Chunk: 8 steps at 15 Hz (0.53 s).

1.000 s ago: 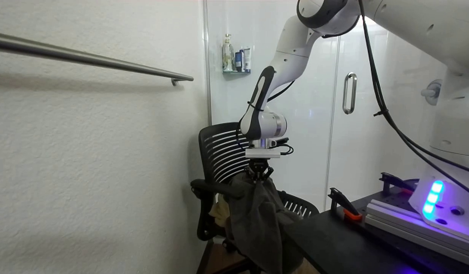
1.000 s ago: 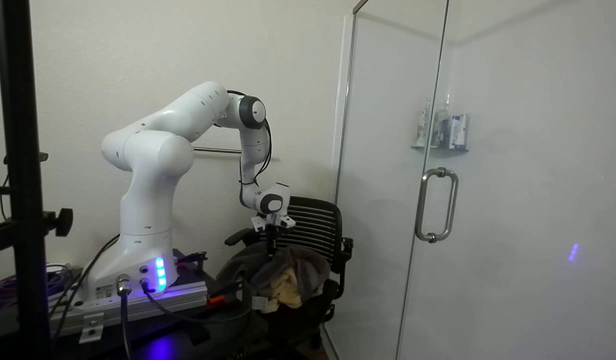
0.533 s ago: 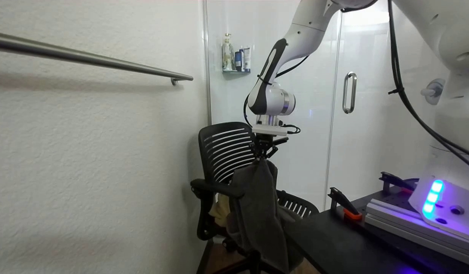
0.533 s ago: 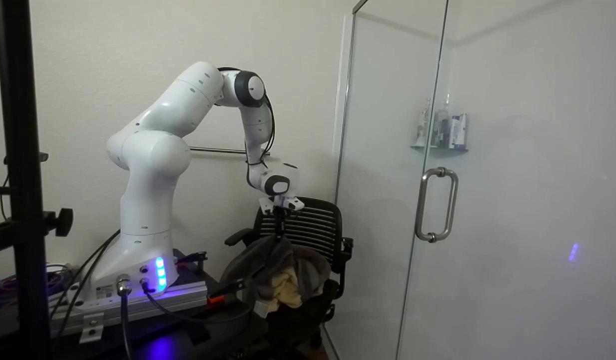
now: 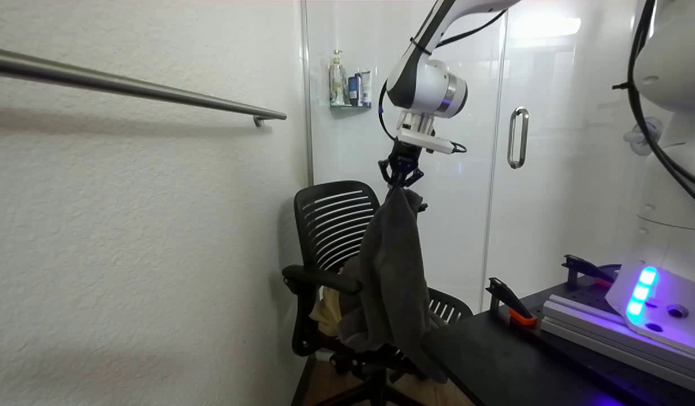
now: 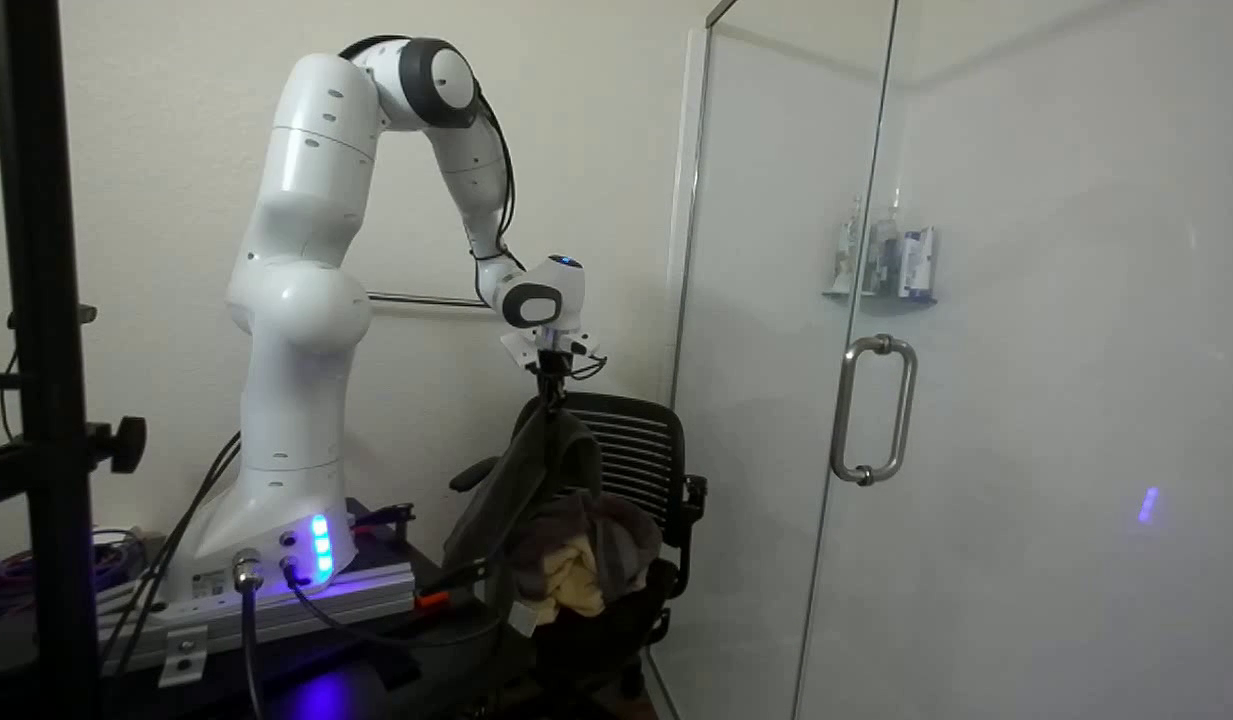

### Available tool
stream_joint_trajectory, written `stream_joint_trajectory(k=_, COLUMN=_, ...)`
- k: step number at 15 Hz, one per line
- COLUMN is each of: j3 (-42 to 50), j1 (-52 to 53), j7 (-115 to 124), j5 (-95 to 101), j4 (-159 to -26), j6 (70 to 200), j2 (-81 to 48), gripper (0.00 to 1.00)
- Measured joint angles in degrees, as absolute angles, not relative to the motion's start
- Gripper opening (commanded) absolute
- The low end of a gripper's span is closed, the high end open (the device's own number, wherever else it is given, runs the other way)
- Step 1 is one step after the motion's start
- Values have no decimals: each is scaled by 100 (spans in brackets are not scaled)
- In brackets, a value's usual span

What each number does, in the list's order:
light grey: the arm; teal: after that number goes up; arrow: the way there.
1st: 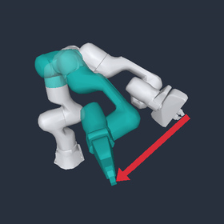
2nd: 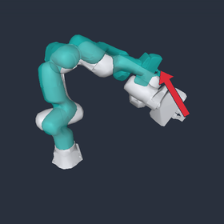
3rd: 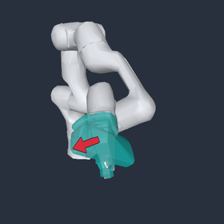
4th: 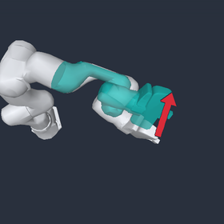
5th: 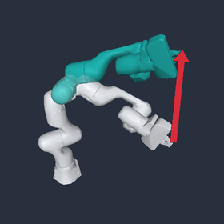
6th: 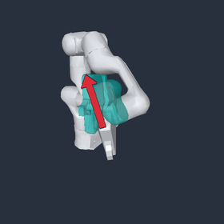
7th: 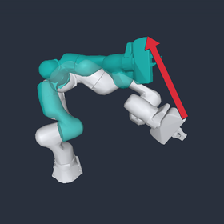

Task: Put the first towel on top of the backrest of the chair

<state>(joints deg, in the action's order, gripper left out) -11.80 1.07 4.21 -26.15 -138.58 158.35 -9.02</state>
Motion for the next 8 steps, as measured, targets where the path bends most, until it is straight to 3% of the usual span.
stream_joint_trajectory(k=7, j3=-1057, j1=463, j7=-204, j5=-4275, j4=-14545, j6=15974, j2=1558, gripper=1)
stream_joint_trajectory(k=8, j3=-1045, j1=531, j7=-152, j5=-4239, j4=-14630, j6=15973, j2=1811, gripper=6)
